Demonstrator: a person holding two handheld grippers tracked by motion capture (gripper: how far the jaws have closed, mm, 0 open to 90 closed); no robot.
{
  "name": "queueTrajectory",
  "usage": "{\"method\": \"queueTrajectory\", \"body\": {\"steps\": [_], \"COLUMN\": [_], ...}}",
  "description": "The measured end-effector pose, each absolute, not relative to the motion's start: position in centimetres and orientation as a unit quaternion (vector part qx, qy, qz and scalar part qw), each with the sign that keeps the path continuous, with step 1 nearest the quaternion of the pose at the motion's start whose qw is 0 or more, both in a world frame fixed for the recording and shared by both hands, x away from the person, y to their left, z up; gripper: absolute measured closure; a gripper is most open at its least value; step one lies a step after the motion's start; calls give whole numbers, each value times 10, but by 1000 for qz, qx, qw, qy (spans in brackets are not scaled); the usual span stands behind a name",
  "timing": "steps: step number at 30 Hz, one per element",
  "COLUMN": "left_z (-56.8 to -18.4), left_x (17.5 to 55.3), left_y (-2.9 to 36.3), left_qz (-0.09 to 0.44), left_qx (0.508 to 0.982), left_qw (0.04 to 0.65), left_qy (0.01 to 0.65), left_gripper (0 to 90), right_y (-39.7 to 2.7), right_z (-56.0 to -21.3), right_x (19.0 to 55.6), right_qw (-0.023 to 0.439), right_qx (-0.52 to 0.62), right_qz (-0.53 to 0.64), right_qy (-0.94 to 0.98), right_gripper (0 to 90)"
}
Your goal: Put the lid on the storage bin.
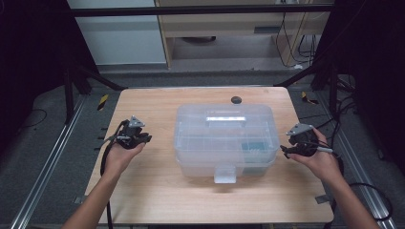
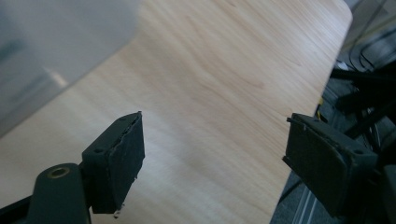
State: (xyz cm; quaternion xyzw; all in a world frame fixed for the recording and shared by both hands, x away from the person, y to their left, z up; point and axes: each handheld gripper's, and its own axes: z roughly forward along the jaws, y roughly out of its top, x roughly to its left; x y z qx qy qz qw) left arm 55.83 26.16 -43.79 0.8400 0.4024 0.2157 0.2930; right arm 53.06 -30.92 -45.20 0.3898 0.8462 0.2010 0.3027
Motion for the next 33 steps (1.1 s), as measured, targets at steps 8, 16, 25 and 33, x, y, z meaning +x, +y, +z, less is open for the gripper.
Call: {"method": "queueTrajectory", "body": {"steps": [8,16,25,33], "left_z": [-453,-472,-481,-488], "left_x": [573,584,591,593], "left_y": [266,267,273,270], "left_qz": [216,213,206,195], "left_qx": [830,822,803,798], "left_qw": [284,281,304,311], "left_qy": [429,447,470,477], "left_gripper": [335,116,106,107], "right_y": [-325,-331,-330,-327], "right_z": [-462,-476,-486,-499], "right_x": [558,575,585,587], "right_qw": [303,273,246,233], "right_qx": [458,501,535,547], "right_qz": [198,244,266,276], "right_qy": [812,784,764,756], "right_gripper": [168,165,145,140]}}
